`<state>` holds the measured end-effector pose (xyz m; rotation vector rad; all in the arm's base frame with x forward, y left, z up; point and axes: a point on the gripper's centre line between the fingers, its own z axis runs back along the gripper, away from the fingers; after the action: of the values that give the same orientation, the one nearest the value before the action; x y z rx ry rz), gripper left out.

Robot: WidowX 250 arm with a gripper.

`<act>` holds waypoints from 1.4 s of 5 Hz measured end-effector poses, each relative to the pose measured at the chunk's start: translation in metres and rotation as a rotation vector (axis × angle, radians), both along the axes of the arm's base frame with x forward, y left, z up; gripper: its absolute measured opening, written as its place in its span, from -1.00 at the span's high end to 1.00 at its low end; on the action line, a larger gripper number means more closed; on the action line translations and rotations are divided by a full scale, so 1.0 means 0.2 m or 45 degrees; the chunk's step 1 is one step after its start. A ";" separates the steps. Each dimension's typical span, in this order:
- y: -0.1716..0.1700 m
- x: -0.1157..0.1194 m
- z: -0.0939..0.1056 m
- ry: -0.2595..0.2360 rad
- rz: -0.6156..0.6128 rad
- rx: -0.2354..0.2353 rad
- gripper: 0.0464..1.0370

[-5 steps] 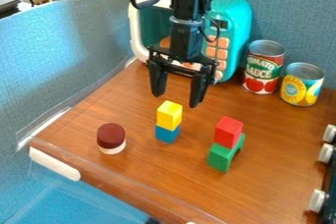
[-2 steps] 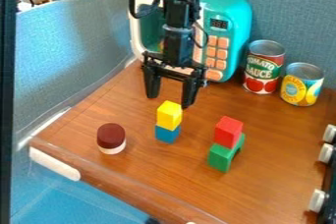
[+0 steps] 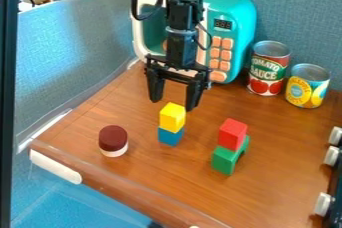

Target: Put the yellow block on top of the red block

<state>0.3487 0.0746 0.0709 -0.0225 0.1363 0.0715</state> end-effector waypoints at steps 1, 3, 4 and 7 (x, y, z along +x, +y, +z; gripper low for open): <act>-0.01 -0.01 -0.02 0.003 0.008 -0.005 -0.93; -0.01 -0.03 -0.11 0.057 0.036 -0.033 -0.29; 0.01 -0.03 -0.13 0.051 0.067 -0.044 -0.08; -0.03 0.02 0.13 -0.095 0.058 0.000 -0.08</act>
<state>0.3525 0.0681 0.0961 -0.0283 0.0610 0.1158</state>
